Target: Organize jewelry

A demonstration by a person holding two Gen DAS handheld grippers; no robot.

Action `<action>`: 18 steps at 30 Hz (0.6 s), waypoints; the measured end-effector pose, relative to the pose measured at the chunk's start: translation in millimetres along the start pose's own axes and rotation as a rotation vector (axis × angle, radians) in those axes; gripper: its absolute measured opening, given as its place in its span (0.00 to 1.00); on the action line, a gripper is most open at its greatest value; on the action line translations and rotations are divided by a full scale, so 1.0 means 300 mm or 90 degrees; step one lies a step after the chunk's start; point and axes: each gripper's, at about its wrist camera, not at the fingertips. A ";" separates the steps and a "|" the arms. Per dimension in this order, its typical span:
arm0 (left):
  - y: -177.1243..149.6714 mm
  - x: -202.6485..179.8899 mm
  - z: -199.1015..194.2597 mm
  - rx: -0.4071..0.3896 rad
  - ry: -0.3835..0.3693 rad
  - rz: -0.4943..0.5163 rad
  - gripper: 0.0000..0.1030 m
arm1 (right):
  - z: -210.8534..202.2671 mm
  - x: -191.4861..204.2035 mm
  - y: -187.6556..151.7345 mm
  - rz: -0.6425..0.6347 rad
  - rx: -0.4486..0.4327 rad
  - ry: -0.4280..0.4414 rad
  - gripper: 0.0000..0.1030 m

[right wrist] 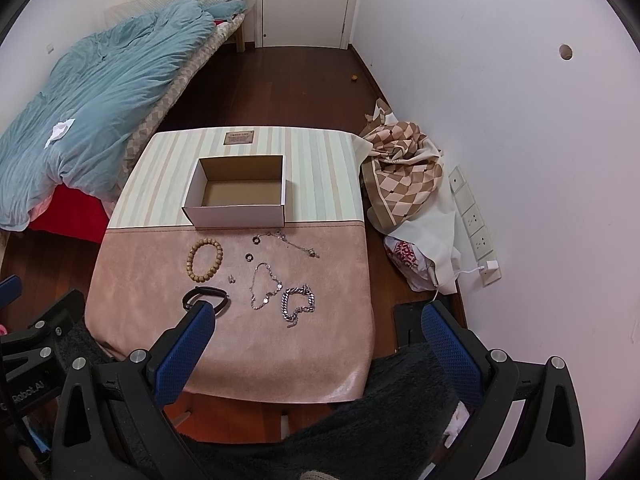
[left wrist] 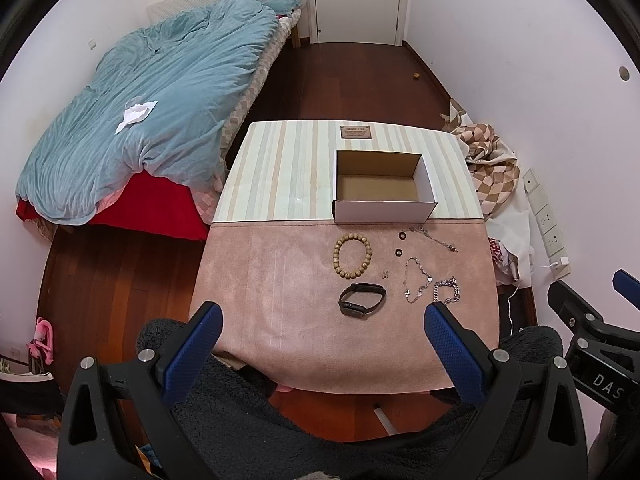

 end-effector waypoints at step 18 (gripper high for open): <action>0.003 -0.010 -0.022 -0.003 -0.008 -0.005 1.00 | -0.013 0.003 0.001 0.003 -0.005 0.003 1.00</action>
Point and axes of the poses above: each gripper's, at about its wrist camera, not at the fingertips, and z roughly the way its jaws point, x to its left, y to its top, and after that the axes turned 9 degrees about z, right-handed
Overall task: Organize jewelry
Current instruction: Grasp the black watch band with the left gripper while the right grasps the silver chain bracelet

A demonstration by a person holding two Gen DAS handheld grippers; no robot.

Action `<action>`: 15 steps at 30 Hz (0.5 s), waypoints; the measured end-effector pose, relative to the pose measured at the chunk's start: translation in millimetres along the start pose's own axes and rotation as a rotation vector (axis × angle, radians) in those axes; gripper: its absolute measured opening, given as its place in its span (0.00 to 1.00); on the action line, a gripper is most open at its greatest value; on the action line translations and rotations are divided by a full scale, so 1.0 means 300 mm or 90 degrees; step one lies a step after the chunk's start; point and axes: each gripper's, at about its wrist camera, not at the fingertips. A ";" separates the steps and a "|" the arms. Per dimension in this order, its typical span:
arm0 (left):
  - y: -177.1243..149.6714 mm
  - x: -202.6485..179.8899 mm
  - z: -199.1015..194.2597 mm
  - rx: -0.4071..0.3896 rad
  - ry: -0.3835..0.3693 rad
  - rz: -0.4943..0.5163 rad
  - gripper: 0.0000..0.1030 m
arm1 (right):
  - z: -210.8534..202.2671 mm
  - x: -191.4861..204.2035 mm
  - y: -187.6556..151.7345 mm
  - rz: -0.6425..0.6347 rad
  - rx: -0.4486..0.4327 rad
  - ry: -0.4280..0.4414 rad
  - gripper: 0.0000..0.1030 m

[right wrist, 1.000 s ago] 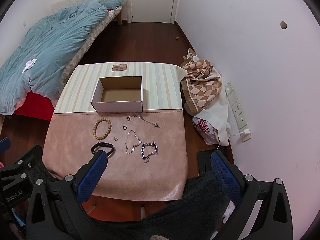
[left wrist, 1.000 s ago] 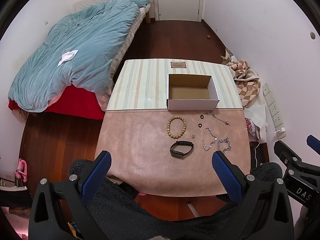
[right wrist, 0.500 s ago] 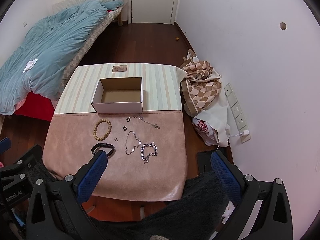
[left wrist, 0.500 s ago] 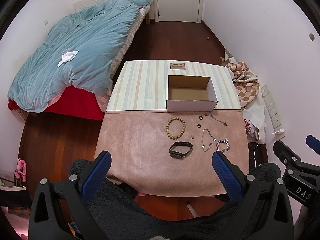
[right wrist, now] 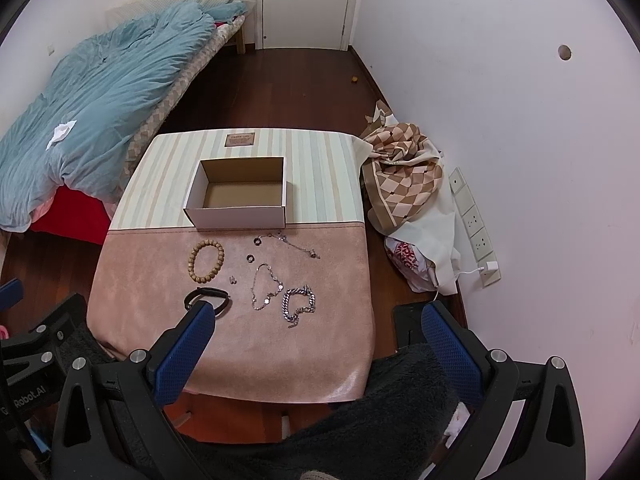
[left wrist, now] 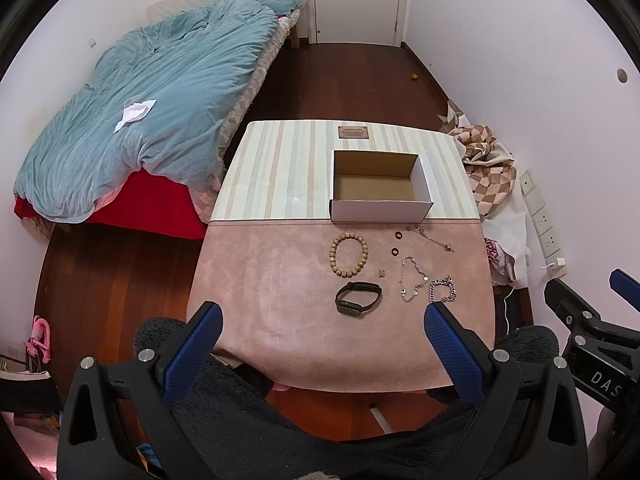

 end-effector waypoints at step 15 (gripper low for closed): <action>0.030 0.089 0.335 0.031 0.060 -0.012 1.00 | 0.386 -0.129 -0.004 0.114 0.067 -0.018 0.98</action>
Point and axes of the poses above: each gripper's, at about its wrist camera, not at the fingertips, and z roughly the way its jaws point, x to its left, y to its top, and after that the axes turned 9 degrees about z, right-handed
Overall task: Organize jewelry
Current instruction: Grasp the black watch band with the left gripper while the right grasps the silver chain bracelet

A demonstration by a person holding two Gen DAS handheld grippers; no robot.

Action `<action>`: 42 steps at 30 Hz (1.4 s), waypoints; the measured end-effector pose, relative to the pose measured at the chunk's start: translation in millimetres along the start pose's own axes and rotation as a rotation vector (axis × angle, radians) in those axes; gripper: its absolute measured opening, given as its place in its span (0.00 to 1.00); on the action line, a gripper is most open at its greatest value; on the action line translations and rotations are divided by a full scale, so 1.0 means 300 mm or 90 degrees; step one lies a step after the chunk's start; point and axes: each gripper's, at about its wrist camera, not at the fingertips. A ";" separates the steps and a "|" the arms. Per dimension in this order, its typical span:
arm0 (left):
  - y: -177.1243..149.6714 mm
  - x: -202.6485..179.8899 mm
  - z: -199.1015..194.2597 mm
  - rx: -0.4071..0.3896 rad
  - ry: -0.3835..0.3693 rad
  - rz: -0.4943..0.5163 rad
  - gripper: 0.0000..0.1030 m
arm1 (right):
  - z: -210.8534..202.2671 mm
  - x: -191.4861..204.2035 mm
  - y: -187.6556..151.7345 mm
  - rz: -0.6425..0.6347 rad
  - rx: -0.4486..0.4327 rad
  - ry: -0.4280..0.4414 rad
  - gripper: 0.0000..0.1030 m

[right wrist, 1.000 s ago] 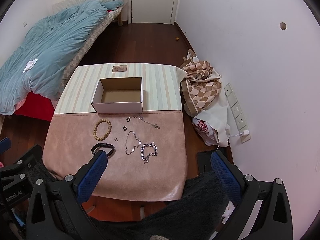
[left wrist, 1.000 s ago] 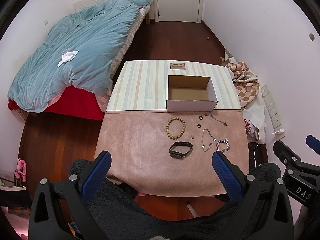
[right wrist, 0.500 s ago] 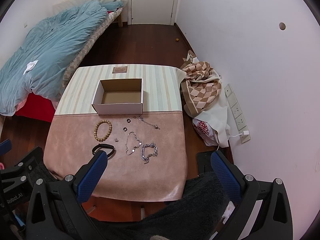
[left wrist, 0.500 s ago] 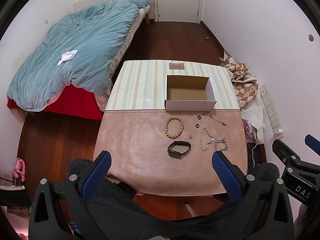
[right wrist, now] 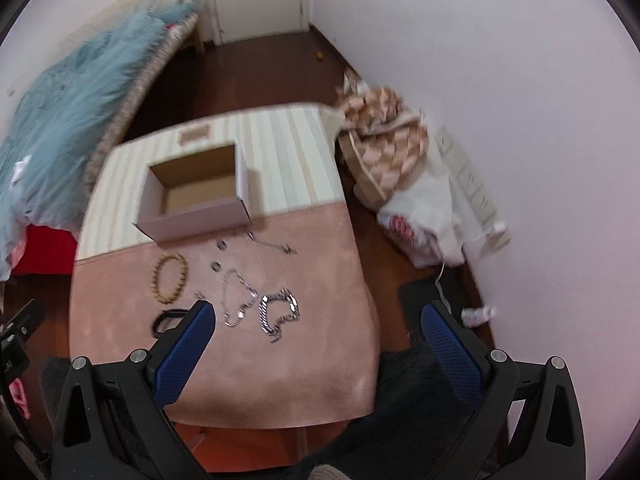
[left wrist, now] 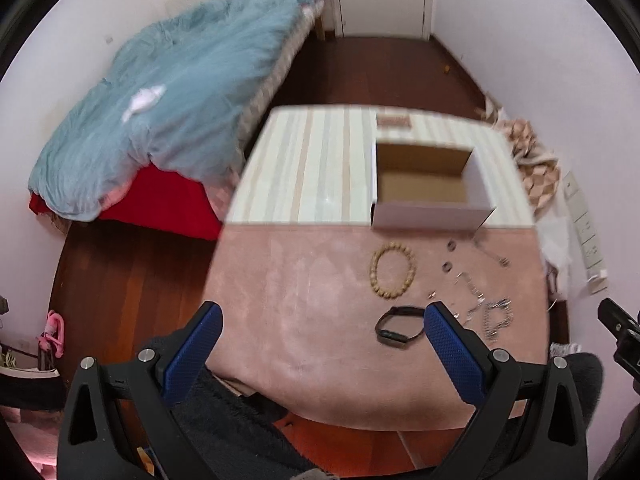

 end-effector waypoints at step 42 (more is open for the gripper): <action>-0.083 -0.207 0.567 0.177 -0.106 0.089 0.04 | 0.633 0.064 -0.100 -0.032 0.114 0.009 0.55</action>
Point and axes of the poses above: each gripper's, at about its wrist camera, not at the fingertips, and z roughly the way its jaws point, x to its left, y to its top, and after that the axes turned 9 degrees about z, right-handed
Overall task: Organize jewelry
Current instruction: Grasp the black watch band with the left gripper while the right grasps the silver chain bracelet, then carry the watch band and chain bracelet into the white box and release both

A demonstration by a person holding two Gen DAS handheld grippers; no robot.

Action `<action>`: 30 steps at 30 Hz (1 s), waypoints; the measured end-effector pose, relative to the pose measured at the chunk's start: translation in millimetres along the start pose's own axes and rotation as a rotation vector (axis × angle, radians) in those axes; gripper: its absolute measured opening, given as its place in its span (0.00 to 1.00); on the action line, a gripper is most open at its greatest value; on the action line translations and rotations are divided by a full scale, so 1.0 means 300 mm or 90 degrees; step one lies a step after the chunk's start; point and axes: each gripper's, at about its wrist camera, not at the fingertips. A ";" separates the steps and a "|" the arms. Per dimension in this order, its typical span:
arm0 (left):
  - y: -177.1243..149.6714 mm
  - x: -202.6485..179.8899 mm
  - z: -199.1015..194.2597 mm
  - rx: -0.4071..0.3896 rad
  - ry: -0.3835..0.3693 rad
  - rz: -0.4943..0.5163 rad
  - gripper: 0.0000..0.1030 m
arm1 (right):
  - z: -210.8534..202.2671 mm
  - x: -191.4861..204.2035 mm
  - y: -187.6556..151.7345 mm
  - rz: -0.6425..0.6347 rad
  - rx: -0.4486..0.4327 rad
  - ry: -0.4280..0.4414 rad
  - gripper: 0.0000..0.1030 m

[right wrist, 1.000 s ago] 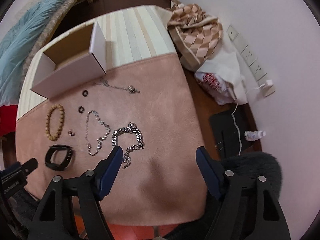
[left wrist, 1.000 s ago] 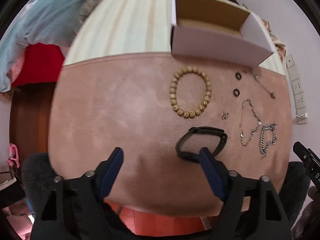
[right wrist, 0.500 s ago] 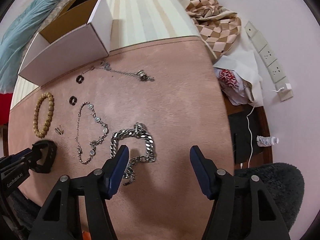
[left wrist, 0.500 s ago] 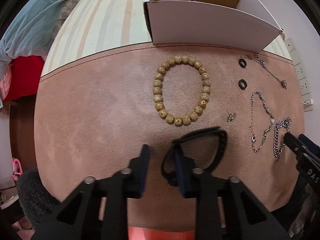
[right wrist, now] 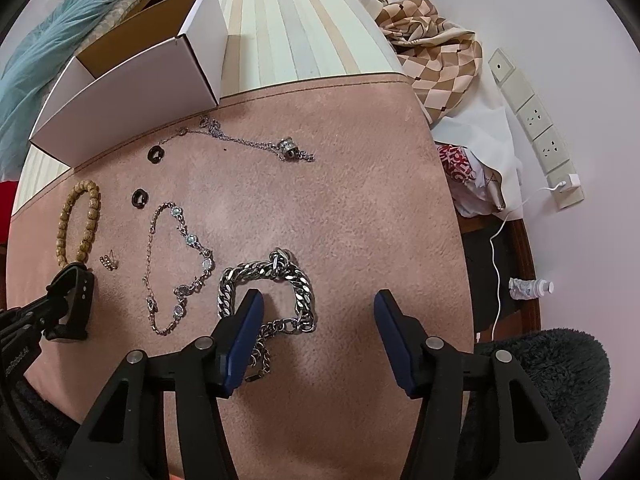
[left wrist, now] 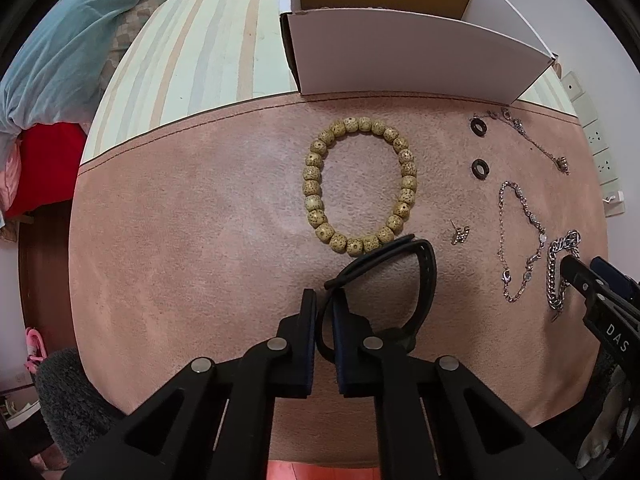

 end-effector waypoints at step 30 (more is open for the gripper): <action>0.043 0.095 -0.436 -0.185 -0.021 -0.024 0.02 | -0.402 0.089 0.040 -0.002 -0.091 0.165 0.07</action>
Point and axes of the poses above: each gripper's, at about its wrist camera, not at the fingertips, and z roughly the way its jaws point, x to its left, y to its top, and after that the axes turned 9 degrees about z, right-handed
